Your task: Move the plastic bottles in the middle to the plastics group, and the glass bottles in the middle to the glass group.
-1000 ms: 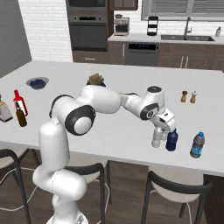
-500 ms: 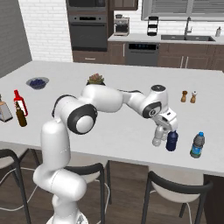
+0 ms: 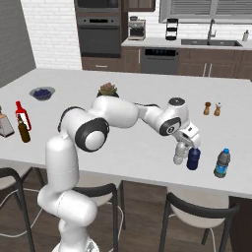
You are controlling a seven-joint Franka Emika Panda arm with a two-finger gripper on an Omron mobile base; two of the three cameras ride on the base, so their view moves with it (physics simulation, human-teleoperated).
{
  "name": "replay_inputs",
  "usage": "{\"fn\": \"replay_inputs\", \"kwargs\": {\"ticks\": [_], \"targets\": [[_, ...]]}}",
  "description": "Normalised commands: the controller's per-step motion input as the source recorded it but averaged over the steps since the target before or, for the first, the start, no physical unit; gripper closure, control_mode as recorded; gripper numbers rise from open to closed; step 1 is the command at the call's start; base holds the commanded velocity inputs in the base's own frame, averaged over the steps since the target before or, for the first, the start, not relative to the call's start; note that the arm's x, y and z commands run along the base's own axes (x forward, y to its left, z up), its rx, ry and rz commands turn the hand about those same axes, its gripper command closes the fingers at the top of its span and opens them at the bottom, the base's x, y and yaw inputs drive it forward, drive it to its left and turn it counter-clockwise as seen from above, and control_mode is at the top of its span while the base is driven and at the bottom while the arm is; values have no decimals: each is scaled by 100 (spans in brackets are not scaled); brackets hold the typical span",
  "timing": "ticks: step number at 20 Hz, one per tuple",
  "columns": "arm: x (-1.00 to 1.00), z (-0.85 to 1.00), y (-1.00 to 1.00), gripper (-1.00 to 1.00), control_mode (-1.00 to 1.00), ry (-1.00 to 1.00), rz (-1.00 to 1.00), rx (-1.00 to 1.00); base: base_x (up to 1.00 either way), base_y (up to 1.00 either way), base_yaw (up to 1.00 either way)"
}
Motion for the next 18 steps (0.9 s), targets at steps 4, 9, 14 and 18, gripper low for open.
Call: {"fn": "replay_inputs", "kwargs": {"ticks": [4,9,14,18], "targets": [[0,0,0,100,-100,1,0,-2,0,0,0],[0,0,0,-100,-100,0,0,0,0,0,0],[0,0,0,-100,-100,0,0,0,0,0,0],[0,0,0,-100,-100,0,0,0,0,0,0]]}}
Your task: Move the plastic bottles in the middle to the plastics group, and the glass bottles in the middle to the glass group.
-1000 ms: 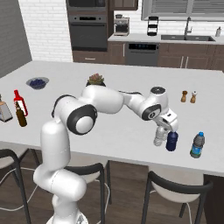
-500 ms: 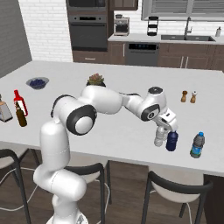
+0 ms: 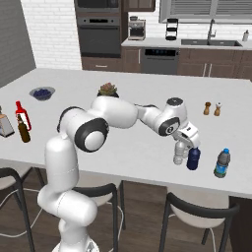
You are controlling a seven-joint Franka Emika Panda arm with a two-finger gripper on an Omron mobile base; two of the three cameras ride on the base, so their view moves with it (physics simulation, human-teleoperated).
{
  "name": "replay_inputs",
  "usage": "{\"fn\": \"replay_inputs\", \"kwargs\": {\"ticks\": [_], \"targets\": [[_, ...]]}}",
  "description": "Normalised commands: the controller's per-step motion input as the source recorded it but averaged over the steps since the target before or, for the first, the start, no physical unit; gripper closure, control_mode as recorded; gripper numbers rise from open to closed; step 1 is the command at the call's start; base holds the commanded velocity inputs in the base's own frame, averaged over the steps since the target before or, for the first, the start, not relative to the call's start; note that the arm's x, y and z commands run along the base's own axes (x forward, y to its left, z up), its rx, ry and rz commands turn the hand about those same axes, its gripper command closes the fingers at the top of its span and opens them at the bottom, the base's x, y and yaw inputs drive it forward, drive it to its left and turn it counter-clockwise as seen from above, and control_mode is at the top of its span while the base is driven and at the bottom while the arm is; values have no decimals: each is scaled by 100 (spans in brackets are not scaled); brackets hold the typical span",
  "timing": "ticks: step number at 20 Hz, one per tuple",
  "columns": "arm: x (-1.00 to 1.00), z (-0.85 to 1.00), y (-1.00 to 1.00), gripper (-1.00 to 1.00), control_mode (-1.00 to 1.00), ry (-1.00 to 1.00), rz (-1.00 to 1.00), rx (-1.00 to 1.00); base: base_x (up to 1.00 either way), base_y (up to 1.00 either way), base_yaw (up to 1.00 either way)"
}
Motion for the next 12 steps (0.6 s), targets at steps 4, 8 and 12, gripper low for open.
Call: {"fn": "replay_inputs", "kwargs": {"ticks": [4,8,12], "targets": [[-9,1,5,-100,-100,0,0,0,0,0,0],[-43,13,38,-100,-100,0,0,0,0,0,0],[-52,49,30,-100,-100,-1,0,0,0,0,0]]}}
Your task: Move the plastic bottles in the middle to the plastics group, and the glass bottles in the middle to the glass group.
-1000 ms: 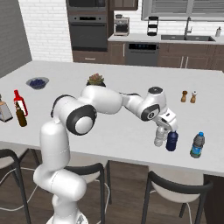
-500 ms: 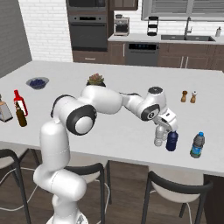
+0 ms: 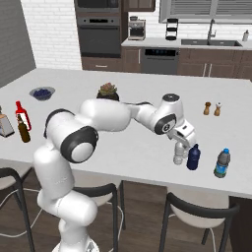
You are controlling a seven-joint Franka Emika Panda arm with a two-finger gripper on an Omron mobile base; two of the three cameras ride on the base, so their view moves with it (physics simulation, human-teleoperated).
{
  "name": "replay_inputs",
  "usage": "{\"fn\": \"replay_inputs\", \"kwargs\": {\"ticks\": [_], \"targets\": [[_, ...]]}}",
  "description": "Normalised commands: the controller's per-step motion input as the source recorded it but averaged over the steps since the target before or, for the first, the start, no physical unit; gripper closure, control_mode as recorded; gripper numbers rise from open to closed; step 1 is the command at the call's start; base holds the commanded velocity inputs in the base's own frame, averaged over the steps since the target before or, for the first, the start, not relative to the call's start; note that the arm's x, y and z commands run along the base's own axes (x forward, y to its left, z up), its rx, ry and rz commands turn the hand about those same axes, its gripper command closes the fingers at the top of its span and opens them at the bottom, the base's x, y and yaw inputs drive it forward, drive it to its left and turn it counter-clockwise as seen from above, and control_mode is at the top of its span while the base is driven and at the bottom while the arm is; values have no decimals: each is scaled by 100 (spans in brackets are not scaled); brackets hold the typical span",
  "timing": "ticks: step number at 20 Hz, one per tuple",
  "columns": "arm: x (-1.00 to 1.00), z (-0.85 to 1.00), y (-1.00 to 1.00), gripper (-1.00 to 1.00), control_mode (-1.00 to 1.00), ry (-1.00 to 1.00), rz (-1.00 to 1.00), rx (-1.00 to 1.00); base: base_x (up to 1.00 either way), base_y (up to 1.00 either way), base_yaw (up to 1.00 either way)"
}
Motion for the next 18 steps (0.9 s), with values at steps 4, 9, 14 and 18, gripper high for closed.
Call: {"fn": "replay_inputs", "kwargs": {"ticks": [4,9,14,18], "targets": [[-71,74,17,-100,-100,-2,0,0,0,0,0],[-65,62,74,-100,-100,-6,2,0,0,0,0],[-58,54,100,-100,-100,-3,13,-3,0,0,0],[-51,53,100,-100,-100,0,23,-1,0,0,0]]}}
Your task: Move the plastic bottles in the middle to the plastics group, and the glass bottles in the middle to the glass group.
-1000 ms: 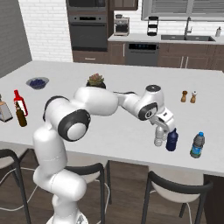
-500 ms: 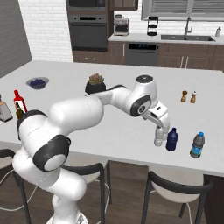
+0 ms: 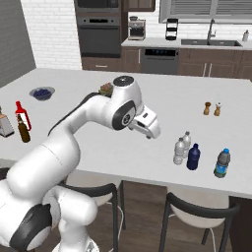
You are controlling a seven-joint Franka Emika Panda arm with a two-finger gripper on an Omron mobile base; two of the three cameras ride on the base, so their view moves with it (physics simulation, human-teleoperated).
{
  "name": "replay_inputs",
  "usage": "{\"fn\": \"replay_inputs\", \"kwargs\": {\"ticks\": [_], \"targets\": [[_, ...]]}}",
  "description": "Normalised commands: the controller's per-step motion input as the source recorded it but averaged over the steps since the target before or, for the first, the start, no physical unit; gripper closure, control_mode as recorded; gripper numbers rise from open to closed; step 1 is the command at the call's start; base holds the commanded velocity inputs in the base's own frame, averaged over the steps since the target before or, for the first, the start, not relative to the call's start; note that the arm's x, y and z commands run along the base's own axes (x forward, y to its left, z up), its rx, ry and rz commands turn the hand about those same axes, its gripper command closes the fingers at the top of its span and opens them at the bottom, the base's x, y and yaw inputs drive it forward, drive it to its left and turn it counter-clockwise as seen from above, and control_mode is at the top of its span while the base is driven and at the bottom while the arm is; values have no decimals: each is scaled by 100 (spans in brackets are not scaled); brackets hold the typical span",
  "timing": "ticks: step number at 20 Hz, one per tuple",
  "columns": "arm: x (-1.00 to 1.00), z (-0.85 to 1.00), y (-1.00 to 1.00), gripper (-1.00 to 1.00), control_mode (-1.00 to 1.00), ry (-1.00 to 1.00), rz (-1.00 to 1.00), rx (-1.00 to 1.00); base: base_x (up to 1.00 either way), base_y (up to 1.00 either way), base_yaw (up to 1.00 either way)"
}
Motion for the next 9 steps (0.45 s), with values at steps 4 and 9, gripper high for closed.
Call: {"fn": "replay_inputs", "kwargs": {"ticks": [4,9], "targets": [[-39,59,100,-100,-100,0,23,-3,0,0,0],[-68,59,100,-100,-100,0,23,-5,0,0,0]]}}
